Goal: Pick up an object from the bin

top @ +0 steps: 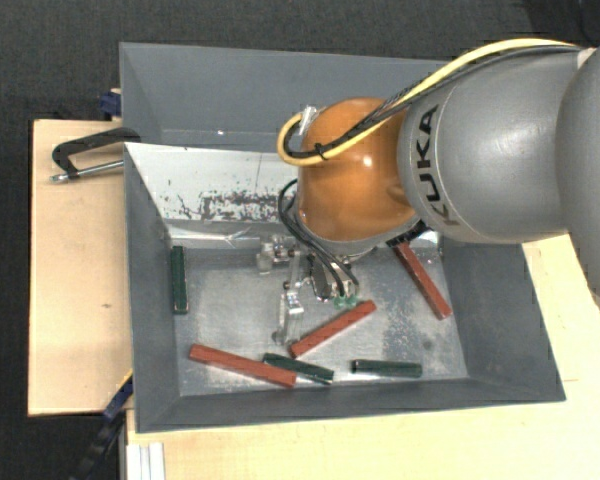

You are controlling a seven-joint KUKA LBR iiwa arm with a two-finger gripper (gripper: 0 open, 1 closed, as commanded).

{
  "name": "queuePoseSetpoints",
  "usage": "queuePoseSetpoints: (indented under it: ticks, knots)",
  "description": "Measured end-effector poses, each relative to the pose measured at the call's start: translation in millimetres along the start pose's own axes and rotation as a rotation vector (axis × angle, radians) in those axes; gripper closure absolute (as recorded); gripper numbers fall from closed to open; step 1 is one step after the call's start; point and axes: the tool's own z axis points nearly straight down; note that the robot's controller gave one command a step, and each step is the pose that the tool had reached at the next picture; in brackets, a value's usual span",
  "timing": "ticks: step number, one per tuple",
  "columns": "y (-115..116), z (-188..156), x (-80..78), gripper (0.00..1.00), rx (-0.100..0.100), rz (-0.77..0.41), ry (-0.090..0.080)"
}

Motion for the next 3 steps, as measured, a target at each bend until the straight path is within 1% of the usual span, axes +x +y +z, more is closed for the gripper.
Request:
queuePoseSetpoints:
  ticks: [1,2,3]
  knots:
    - [-82.7,16.8,22.8,0.0,0.001,-0.129,0.004]
    - [-89.3,52.3,32.5,0.0,0.003,-0.074,0.003]
    - [-94.1,92.5,22.4,0.0,0.0,-0.216,0.006]
